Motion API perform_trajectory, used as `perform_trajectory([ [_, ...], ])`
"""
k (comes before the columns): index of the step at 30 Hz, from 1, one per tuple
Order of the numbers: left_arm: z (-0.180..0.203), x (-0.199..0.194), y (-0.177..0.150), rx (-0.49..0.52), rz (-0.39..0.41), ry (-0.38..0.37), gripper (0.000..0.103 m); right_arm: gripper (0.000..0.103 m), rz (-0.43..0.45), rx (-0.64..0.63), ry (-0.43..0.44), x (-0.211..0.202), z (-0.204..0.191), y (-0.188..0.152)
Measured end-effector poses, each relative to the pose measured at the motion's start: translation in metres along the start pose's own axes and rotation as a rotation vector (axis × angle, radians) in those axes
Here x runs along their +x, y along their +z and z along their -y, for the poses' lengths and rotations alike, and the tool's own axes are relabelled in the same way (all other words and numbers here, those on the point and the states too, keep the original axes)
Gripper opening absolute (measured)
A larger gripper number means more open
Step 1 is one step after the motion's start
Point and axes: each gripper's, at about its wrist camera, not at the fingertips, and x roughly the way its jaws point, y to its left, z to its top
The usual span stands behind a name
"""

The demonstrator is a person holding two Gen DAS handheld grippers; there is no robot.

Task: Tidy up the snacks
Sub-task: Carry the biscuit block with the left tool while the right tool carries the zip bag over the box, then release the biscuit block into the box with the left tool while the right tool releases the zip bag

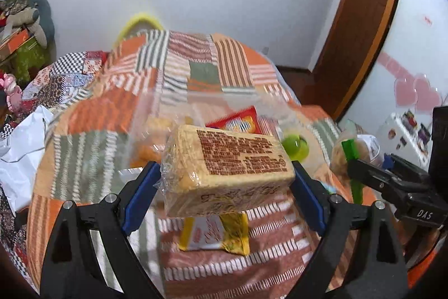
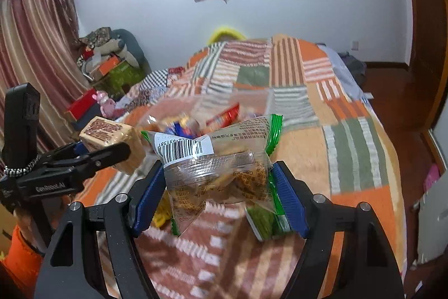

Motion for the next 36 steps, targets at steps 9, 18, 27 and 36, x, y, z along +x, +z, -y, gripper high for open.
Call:
perform_trajectory([
  [9, -0.025, 0.001, 0.042, -0.047, 0.037, 0.013, 0.091, 0.073, 0.04, -0.046, -0.015, 0.02, -0.019, 0.031],
  [18, -0.038, 0.048, 0.054, -0.066, -0.019, 0.042, 0.091, 0.073, -0.017, -0.048, -0.046, 0.067, -0.022, 0.042],
  [27, -0.046, 0.101, 0.052, -0.078, -0.083, 0.059, 0.091, 0.073, -0.075, -0.037, -0.064, 0.099, -0.014, 0.044],
  [36, -0.052, 0.125, 0.049, -0.119, -0.107, 0.067, 0.093, 0.076, -0.111, -0.061, -0.095, 0.116, -0.014, 0.039],
])
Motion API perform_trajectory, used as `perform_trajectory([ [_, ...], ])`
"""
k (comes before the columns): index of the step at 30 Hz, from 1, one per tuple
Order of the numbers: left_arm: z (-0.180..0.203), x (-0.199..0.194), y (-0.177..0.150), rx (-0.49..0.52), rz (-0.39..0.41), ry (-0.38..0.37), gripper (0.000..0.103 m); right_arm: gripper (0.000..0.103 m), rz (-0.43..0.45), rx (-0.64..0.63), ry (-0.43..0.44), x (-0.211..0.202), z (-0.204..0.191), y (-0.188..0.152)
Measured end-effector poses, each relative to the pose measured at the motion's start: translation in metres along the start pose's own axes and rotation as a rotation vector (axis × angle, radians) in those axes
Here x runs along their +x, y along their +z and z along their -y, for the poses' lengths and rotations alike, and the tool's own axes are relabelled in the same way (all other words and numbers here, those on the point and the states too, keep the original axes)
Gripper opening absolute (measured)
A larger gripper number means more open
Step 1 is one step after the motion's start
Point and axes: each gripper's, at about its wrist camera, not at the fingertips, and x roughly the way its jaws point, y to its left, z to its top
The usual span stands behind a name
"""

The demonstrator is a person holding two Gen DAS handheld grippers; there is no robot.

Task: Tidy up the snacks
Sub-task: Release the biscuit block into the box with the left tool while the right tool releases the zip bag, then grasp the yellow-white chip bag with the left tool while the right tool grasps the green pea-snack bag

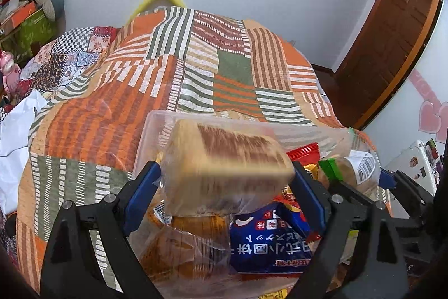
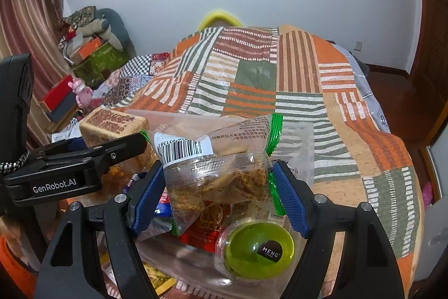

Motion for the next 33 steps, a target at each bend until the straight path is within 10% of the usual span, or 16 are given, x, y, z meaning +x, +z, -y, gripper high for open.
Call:
perform_trajectory([
  [33, 0.004, -0.089, -0.091, 0.116, -0.04, -0.001, 0.097, 0.088, -0.033, -0.043, -0.049, -0.077, 0.035, -0.066],
])
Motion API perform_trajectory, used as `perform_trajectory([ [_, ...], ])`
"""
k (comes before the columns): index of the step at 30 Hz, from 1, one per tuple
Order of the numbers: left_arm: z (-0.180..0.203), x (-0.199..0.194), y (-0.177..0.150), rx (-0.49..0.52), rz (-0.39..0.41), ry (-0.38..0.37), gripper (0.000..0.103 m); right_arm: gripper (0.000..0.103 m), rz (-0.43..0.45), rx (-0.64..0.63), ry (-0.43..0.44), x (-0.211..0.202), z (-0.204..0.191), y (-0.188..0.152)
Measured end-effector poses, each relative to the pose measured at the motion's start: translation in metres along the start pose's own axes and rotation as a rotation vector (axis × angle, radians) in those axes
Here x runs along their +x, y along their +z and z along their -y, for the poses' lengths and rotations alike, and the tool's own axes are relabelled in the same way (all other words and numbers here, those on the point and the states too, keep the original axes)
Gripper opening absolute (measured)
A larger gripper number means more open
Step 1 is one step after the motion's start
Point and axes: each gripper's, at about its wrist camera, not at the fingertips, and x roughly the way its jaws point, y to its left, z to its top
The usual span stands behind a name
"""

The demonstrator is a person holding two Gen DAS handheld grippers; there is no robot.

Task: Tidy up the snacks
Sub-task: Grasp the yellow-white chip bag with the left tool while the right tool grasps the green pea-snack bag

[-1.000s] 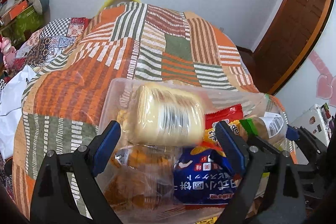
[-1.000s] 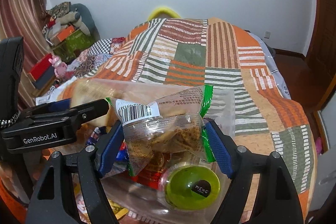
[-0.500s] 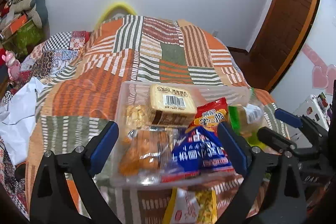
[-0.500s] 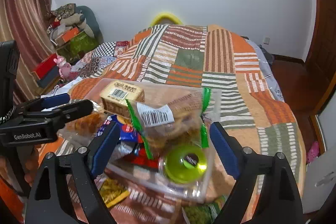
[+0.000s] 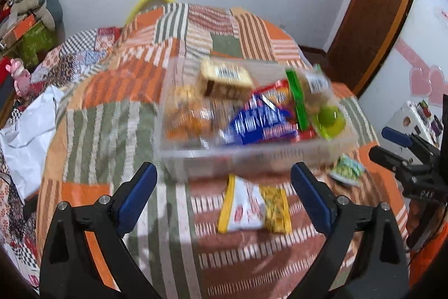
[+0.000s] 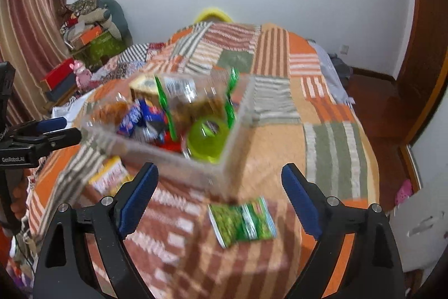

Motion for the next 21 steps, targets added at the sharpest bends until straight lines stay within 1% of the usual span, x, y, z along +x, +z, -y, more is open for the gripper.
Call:
perform_trajectory([
  [6, 0.011, 0.02, -0.029, 0.025, -0.072, -0.004, 0.097, 0.088, -0.115, 0.015, 0.01, 0.024, 0.012, -0.029],
  [8, 0.014, 0.024, -0.036, 0.004, -0.085, -0.026, 0.097, 0.088, -0.153, 0.014, 0.009, 0.034, 0.014, -0.037],
  [9, 0.016, 0.029, -0.039, -0.009, -0.097, -0.047, 0.097, 0.088, -0.164, 0.011, 0.006, 0.036, 0.014, -0.04],
  [11, 0.019, 0.036, -0.042, -0.017, -0.113, -0.063, 0.097, 0.088, -0.183, 0.005, -0.001, 0.043, 0.015, -0.043],
  [14, 0.024, 0.051, -0.041, -0.026, -0.143, -0.055, 0.097, 0.088, -0.184, 0.006, -0.002, 0.046, 0.015, -0.042],
  [18, 0.028, 0.07, -0.04, -0.057, -0.169, -0.05, 0.097, 0.088, -0.176, 0.045, 0.005, 0.051, 0.021, -0.038],
  [20, 0.029, 0.073, -0.04, -0.058, -0.157, -0.047, 0.097, 0.088, -0.168, 0.063, 0.016, 0.051, 0.024, -0.036],
  [21, 0.029, 0.073, -0.04, -0.056, -0.142, -0.057, 0.097, 0.086, -0.167, 0.068, 0.023, 0.051, 0.024, -0.038],
])
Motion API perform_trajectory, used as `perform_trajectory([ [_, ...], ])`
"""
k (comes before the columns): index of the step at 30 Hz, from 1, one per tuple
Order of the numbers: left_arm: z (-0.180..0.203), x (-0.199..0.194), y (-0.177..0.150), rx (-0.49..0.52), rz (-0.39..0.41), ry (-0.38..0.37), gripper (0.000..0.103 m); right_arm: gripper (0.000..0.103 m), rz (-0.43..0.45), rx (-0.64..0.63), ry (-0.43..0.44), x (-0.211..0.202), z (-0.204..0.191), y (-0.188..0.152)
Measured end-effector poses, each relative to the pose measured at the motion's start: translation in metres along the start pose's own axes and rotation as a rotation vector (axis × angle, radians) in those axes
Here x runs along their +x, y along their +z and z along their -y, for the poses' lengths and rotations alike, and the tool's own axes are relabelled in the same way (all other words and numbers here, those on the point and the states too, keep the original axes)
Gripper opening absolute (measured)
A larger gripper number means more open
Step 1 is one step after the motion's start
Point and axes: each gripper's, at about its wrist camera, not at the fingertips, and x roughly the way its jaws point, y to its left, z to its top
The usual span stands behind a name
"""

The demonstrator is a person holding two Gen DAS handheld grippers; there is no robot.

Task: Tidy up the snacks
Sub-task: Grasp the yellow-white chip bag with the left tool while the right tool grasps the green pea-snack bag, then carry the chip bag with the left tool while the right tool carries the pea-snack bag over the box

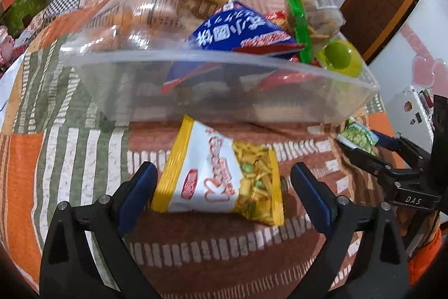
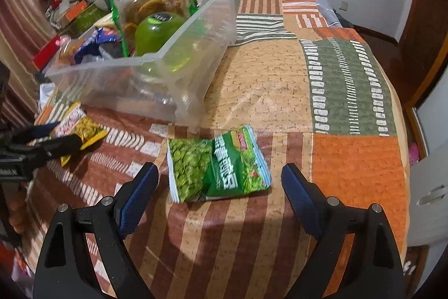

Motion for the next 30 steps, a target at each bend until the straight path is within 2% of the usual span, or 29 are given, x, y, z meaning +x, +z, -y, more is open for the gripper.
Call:
perform_trajectory([
  [1, 0.0, -0.001, 0.0, 0.001, 0.005, -0.009, 0.096, 0.083, 0.004, 0.004, 0.006, 0.001, 0.0, 0.001],
  [3, 0.002, -0.002, 0.0, 0.014, 0.012, -0.017, 0.081, 0.067, 0.006, 0.009, 0.017, 0.0, 0.002, 0.0],
  [5, 0.002, -0.003, -0.001, 0.03, 0.013, -0.018, 0.071, 0.058, 0.007, 0.011, 0.028, 0.0, 0.002, 0.0],
  [7, 0.001, -0.005, -0.004, 0.03, 0.02, -0.028, 0.067, 0.054, 0.011, 0.003, 0.029, -0.002, -0.001, -0.003],
  [8, 0.0, -0.008, -0.005, 0.031, 0.021, -0.032, 0.062, 0.05, 0.012, -0.004, 0.034, -0.002, -0.002, -0.003],
  [9, -0.001, -0.011, -0.007, 0.034, 0.026, -0.036, 0.051, 0.048, 0.018, -0.008, 0.036, -0.003, -0.004, -0.005],
  [11, -0.001, -0.017, -0.01, 0.03, 0.024, -0.052, 0.045, 0.045, 0.03, -0.021, 0.039, -0.008, -0.008, -0.008],
  [12, -0.003, -0.021, -0.012, 0.019, 0.032, -0.069, 0.037, 0.044, 0.034, -0.025, 0.04, -0.01, -0.01, -0.01],
  [13, -0.005, -0.022, -0.011, 0.017, 0.033, -0.078, 0.034, 0.043, 0.039, -0.028, 0.041, -0.01, -0.012, -0.01],
  [14, -0.006, -0.025, -0.012, 0.019, 0.036, -0.081, 0.022, 0.043, 0.045, -0.032, 0.043, -0.013, -0.014, -0.011],
  [20, -0.006, -0.045, -0.013, 0.027, 0.065, -0.081, 0.019, 0.042, 0.082, -0.047, 0.061, -0.028, -0.024, -0.016],
  [30, 0.0, -0.088, -0.003, 0.057, 0.162, -0.074, 0.016, 0.042, 0.176, -0.065, 0.085, -0.054, -0.041, 0.001],
])
